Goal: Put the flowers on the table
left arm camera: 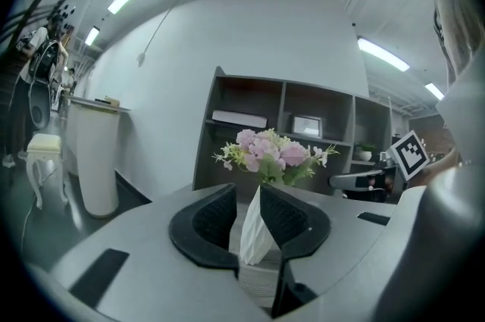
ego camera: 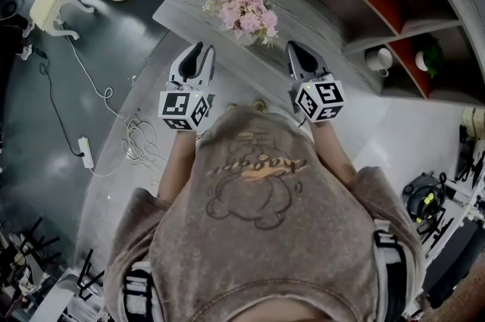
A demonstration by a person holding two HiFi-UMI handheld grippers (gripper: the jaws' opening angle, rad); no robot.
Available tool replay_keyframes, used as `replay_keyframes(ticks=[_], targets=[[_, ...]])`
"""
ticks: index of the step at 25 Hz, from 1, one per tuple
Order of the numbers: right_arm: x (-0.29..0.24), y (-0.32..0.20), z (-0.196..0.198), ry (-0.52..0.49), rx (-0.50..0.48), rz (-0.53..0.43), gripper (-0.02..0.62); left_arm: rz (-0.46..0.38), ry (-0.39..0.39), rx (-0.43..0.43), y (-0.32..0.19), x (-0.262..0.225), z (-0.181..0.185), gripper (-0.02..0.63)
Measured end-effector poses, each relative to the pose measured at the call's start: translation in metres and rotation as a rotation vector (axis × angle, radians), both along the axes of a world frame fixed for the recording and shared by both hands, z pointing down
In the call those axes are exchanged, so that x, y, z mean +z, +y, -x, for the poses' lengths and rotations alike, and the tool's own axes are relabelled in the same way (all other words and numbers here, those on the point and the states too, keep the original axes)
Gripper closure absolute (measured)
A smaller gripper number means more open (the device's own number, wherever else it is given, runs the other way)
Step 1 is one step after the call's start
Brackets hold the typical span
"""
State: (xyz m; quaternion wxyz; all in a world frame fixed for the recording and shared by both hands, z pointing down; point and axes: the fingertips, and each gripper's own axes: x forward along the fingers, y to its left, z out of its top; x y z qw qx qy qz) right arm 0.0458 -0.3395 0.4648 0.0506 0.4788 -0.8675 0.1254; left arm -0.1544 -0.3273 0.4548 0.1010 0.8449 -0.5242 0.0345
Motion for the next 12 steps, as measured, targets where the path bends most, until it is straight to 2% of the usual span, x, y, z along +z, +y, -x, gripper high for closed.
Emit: replay_keyframes(ticks=[2, 6, 12], targets=[[0.0011, 0.0004, -0.0007, 0.001, 0.002, 0.000, 0.600, 0.005, 0.005, -0.005, -0.0003, 0.0023, 0.0000, 0.543], [0.0023, 0.0010, -0.0037, 0.000, 0.012, -0.001, 0.598, 0.012, 0.004, -0.017, -0.0015, 0.0048, 0.0003, 0.586], [0.0053, 0.0006, -0.0074, -0.001, 0.018, 0.000, 0.600, 0.022, 0.023, -0.034, -0.0041, 0.0098, 0.0015, 0.588]])
